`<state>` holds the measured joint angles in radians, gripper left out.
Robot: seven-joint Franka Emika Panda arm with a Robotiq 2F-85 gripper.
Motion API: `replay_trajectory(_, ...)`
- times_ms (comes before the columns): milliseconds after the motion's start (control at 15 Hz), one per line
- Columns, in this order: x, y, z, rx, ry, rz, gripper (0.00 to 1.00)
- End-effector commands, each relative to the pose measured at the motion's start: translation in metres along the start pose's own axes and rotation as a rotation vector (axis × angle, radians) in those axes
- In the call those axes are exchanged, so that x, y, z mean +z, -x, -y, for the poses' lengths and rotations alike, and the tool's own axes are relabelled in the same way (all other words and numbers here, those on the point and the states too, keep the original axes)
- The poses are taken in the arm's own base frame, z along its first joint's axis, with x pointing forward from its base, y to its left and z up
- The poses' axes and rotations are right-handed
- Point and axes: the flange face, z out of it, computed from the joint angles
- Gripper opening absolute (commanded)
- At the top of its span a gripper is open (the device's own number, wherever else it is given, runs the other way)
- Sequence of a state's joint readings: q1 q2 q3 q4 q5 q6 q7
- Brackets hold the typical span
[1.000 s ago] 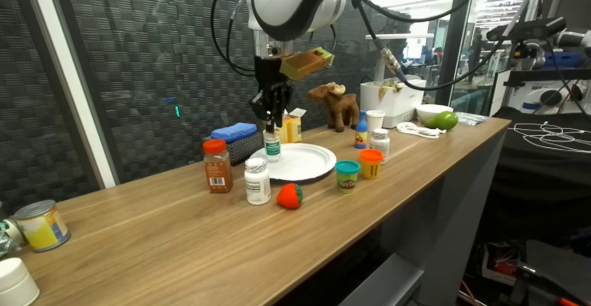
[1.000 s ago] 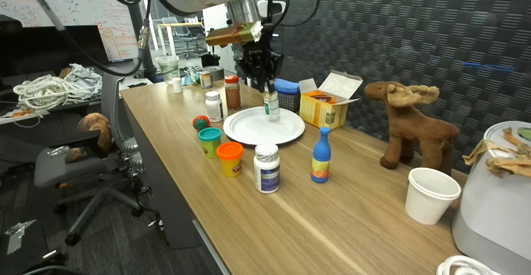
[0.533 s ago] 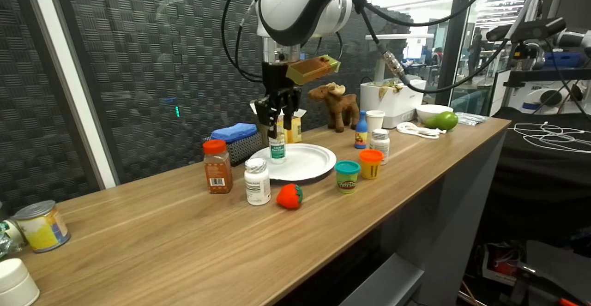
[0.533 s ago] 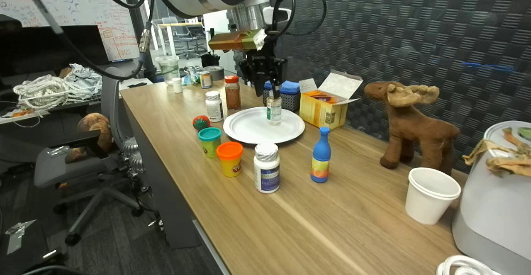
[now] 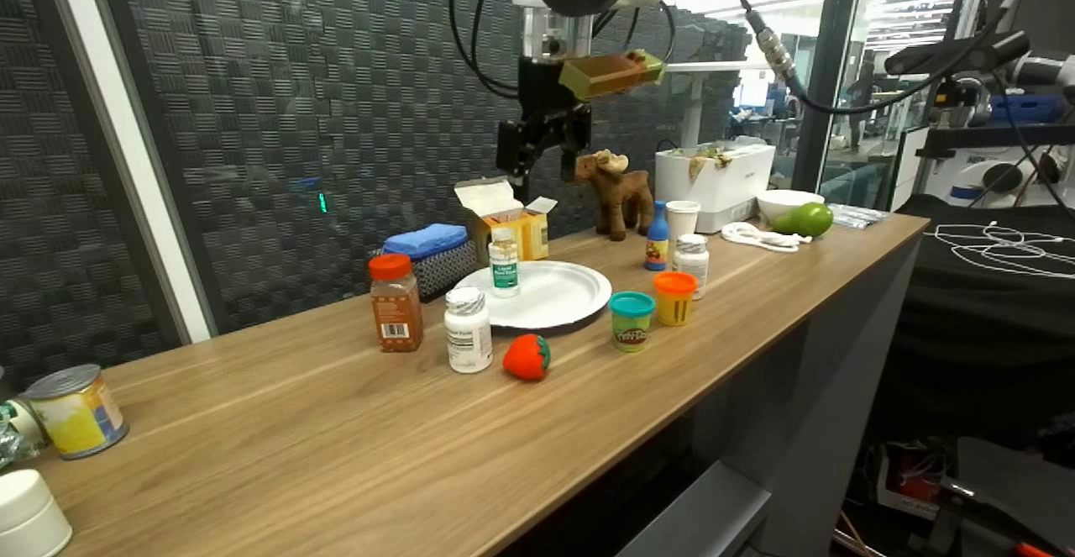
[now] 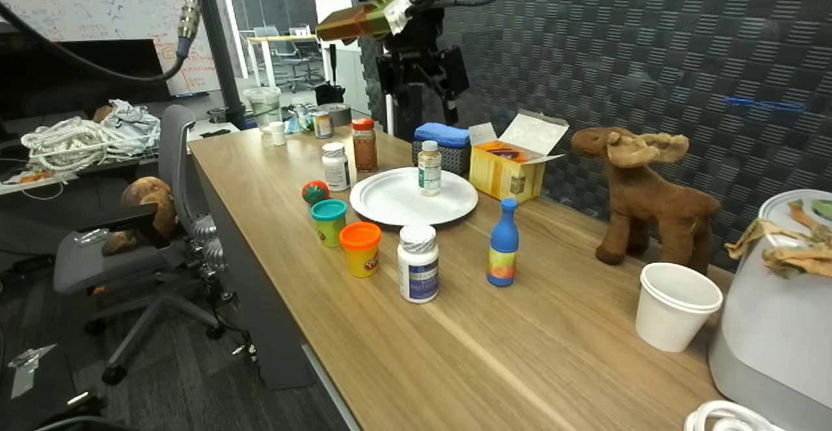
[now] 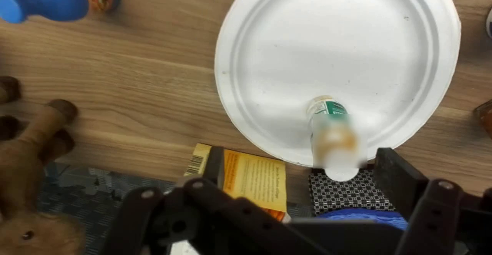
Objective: Put the bottles and red plushy on the plate
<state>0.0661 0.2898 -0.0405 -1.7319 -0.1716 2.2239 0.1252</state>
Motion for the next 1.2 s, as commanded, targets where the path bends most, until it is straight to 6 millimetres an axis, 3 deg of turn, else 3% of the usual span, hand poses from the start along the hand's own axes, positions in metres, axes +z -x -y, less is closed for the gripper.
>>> replay_trajectory(0,-0.016,0.044,-0.035,0.104,0.010,0.037,1.00)
replay_trajectory(267,0.001,0.069,-0.081,0.199,0.025,0.074,1.00)
replay_trajectory(600,0.017,0.067,-0.135,0.274,0.072,0.071,1.00)
replay_trajectory(800,0.021,0.065,-0.151,0.293,0.089,0.078,1.00)
replay_trajectory(1133,0.036,0.066,-0.158,0.304,0.084,0.109,1.00)
